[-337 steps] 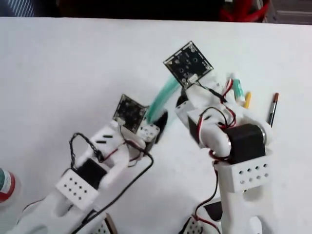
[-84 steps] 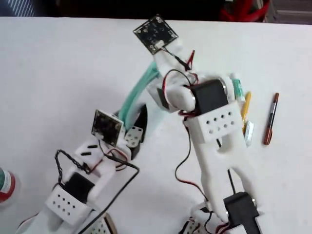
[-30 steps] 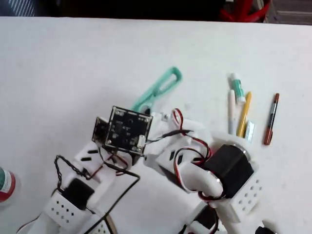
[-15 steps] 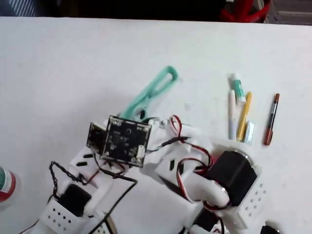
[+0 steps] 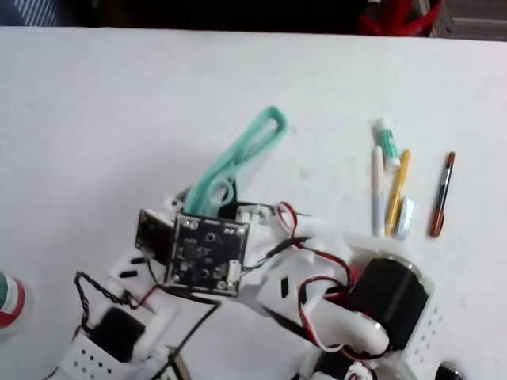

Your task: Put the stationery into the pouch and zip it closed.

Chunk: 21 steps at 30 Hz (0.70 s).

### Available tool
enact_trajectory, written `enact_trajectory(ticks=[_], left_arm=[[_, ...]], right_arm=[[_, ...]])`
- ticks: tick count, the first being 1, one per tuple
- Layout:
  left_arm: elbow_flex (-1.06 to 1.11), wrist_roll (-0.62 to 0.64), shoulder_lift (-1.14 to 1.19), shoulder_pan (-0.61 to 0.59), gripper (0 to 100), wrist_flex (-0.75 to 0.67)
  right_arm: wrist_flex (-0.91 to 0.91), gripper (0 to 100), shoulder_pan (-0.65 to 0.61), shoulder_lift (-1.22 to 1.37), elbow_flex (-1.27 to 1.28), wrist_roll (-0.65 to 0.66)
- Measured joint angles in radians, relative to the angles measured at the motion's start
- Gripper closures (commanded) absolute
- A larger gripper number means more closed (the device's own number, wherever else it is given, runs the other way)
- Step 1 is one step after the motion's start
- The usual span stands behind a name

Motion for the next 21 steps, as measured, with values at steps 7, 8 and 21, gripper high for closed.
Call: enact_trajectory(ticks=[7,8,21], left_arm=[[0.002,0.000,0.000,0.000,98,0.002],[0.002,0.000,0.000,0.000,98,0.002],[-0.002,0.000,-0.002,-0.003,98,-0.002]], right_arm=[[0.000,97.9,0.000,-0.003,0.008,0.000],[0.000,97.9,0.000,-0.009,0.008,0.000],[0.002,68.9,-0.006,-0.054,0.005,0.000]])
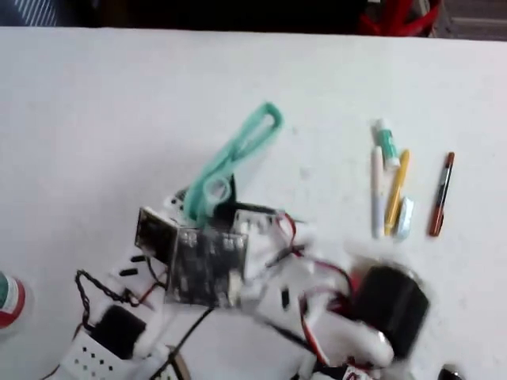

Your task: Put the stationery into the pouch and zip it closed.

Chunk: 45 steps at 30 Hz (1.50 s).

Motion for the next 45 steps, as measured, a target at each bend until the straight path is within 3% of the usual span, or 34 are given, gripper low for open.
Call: enact_trajectory(ticks=[7,11,15,19,24,33,42,45], left_arm=[[-0.006,0.002,0.012,-0.002,98,-0.002],[-0.005,0.003,0.020,-0.005,98,-0.002],[-0.005,0.002,0.020,-0.002,98,-0.002],[-0.005,0.002,0.020,-0.003,98,-0.002],[-0.005,0.002,0.020,-0.002,98,-0.002],[-0.005,0.005,0.020,-0.005,98,-0.002],[-0.005,0.005,0.021,-0.002,97,-0.002],[-0.005,0.003,0.021,0.000,90,-0.002]], right_arm=[[0.020,78.9,0.063,-0.153,-0.069,0.023],[-0.011,86.1,0.241,-0.164,-0.143,0.084],[-0.147,98.5,0.463,-0.081,-0.164,0.044],[-0.238,96.5,0.606,0.103,-0.206,-0.055],[-0.224,96.5,0.631,0.339,-0.364,-0.121],[0.003,97.8,0.644,0.726,-0.684,-0.152],[0.015,98.1,0.681,0.761,-0.623,-0.144],[0.014,95.9,0.681,0.756,-0.586,-0.114]])
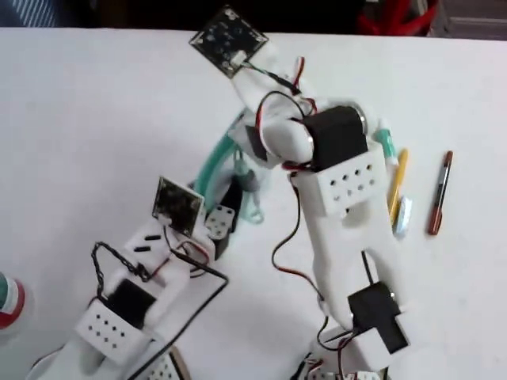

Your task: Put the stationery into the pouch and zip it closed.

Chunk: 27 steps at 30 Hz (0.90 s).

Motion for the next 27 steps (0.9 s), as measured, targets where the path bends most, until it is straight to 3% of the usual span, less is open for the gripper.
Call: enact_trajectory(ticks=[5,15,22,27], left_arm=[[0.000,-0.003,-0.002,-0.002,85,0.002],[0.000,-0.003,-0.002,0.002,85,0.002],[0.000,-0.005,-0.002,0.003,85,0.002],[0.000,-0.054,-0.002,0.005,85,0.002]], right_arm=[[-0.002,75.0,0.015,-0.002,0.043,0.008],[-0.002,72.7,0.003,-0.005,0.110,0.072],[-0.003,69.8,-0.021,-0.161,0.308,0.322],[-0.003,69.7,-0.021,-0.210,0.351,0.368]])
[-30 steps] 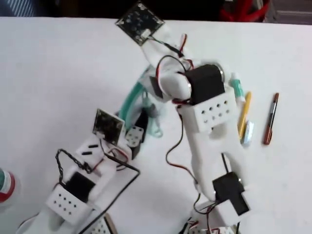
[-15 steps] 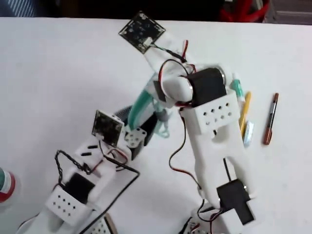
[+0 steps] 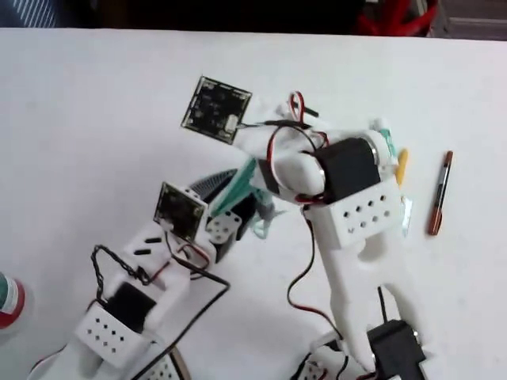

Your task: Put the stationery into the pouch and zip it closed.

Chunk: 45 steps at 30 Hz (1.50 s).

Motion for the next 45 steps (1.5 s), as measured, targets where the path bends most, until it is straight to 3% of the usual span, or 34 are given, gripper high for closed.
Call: enact_trajectory(ticks=[7,17,30,34,38,41,45], left_arm=[[0.000,-0.028,0.000,0.000,86,0.000],[0.000,-0.037,0.000,0.002,98,0.000],[0.000,-0.037,0.000,0.003,98,0.000],[0.000,-0.037,0.000,0.003,98,0.000],[-0.002,-0.038,0.000,-0.009,98,-0.003],[-0.002,-0.038,0.000,-0.006,98,-0.003],[-0.002,-0.038,0.000,-0.005,98,-0.003]], right_arm=[[0.000,70.0,0.008,-0.009,0.002,0.006],[0.000,64.9,0.008,-0.009,0.002,-0.028],[0.002,65.8,-0.041,-0.041,-0.015,-0.094],[0.003,73.5,-0.041,-0.140,-0.063,-0.072],[0.014,71.7,-0.058,-0.330,-0.129,-0.069],[0.015,71.5,-0.035,-0.428,-0.167,-0.069],[-0.025,71.5,0.117,-0.425,-0.170,-0.100]])
